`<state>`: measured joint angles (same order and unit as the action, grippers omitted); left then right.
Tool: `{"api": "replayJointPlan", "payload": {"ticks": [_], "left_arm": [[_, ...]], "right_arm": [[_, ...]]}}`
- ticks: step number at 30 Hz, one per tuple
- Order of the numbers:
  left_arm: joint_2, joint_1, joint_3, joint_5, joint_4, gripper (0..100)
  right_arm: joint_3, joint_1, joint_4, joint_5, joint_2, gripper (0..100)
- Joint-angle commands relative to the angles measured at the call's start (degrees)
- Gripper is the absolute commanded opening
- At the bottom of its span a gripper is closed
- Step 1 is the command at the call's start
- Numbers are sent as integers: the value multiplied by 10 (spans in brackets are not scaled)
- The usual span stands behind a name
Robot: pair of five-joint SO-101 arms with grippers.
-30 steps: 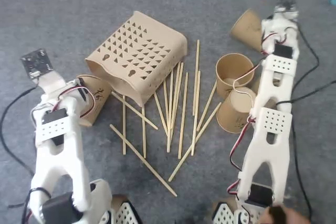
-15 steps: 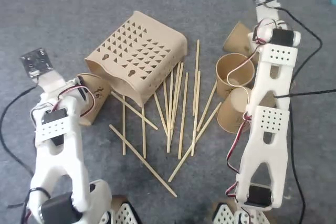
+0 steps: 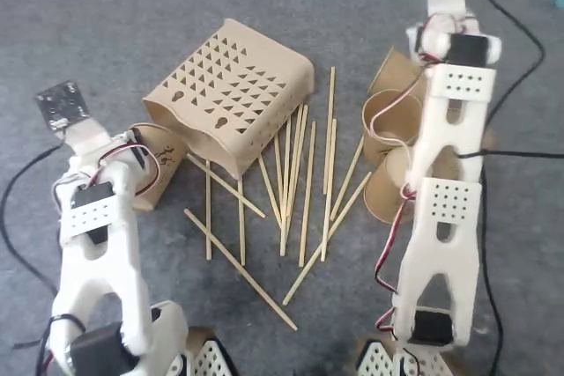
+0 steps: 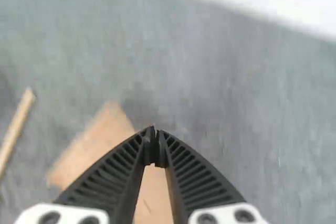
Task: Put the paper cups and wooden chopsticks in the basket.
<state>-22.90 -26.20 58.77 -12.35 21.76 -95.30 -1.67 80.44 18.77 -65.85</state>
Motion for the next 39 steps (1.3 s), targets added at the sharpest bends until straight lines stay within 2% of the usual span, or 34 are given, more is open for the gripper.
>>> {"api": "replayJointPlan", "payload": {"ticks": [1,5,9,15,24,30,37,39], "left_arm": [[5,8,-8,1,-8,163],[5,8,-8,1,-10,163],[5,8,-9,1,-10,163],[5,9,-9,1,-10,163],[4,10,-8,1,-8,164],[4,27,-11,32,-2,166],[-47,32,-90,35,141,167],[-67,36,-116,55,179,167]], "right_arm": [[-7,36,-81,-6,-7,9],[-7,44,-156,-30,-39,9],[-7,42,-151,-5,-54,9],[-11,14,-28,-1,-28,8],[-11,-54,216,-3,104,8],[32,-129,229,-24,157,8],[146,-227,228,8,212,8],[159,-253,227,15,225,8]]}}
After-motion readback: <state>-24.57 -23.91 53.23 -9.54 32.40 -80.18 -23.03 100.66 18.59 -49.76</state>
